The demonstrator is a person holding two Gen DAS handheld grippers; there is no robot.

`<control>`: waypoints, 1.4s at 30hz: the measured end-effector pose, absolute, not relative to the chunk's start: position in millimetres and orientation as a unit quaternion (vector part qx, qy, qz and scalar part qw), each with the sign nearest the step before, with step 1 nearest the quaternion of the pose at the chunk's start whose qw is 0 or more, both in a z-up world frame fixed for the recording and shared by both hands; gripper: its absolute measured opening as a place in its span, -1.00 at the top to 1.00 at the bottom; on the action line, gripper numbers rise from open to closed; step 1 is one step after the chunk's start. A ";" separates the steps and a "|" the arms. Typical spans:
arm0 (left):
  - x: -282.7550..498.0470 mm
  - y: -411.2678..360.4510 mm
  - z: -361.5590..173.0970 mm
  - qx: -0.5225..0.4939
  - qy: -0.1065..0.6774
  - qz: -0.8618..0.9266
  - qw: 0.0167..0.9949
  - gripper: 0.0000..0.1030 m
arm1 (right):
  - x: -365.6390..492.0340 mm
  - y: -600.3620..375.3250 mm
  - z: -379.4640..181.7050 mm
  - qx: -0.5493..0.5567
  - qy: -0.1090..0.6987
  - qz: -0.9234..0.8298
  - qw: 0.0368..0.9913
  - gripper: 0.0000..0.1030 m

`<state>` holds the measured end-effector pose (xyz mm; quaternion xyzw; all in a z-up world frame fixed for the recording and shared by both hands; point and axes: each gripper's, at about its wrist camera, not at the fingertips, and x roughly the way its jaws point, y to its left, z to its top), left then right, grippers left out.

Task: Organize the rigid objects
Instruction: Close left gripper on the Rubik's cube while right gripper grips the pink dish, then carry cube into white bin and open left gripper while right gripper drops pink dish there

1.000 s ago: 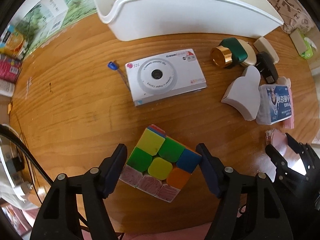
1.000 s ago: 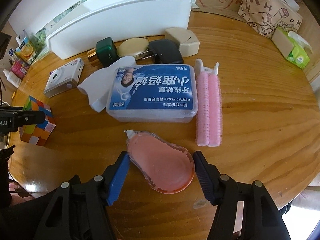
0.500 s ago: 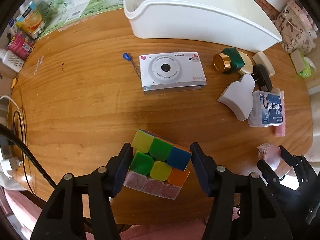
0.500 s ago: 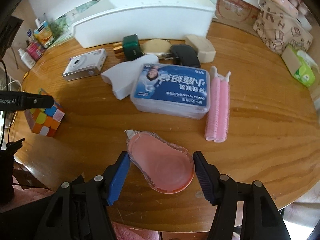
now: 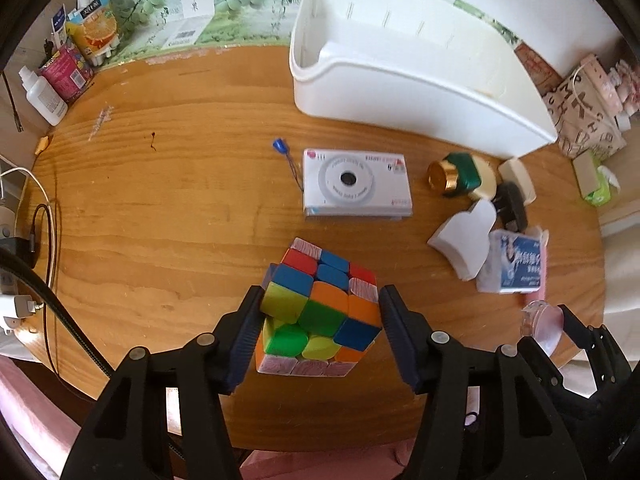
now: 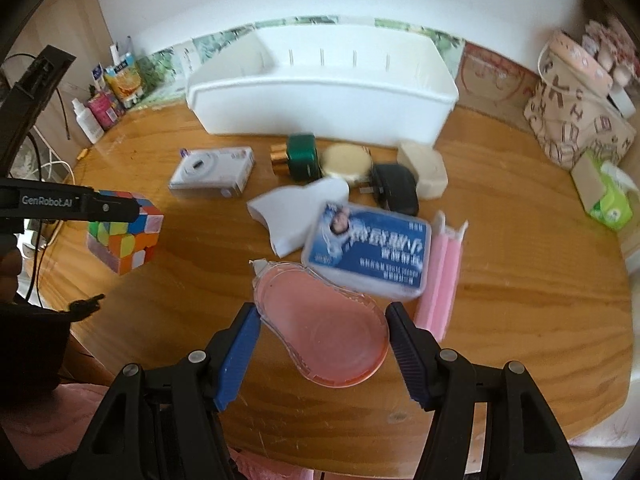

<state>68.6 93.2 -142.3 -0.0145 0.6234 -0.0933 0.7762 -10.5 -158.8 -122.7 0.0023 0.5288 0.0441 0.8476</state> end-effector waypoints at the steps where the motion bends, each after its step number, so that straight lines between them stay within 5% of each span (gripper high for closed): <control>1: 68.0 90.1 -138.3 -0.018 0.621 -0.093 0.778 -0.20 | -8.8 -158.7 -118.4 0.001 0.524 0.047 0.850 -0.26; 22: 150.1 89.6 -52.4 -0.042 0.520 -0.092 0.848 -0.20 | 65.5 -142.6 -38.9 -0.058 0.410 0.100 0.905 -0.26; 42: 227.2 58.3 -42.4 -0.058 0.463 -0.134 0.874 -0.20 | 163.2 -139.0 -42.0 -0.102 0.325 0.107 0.934 -0.26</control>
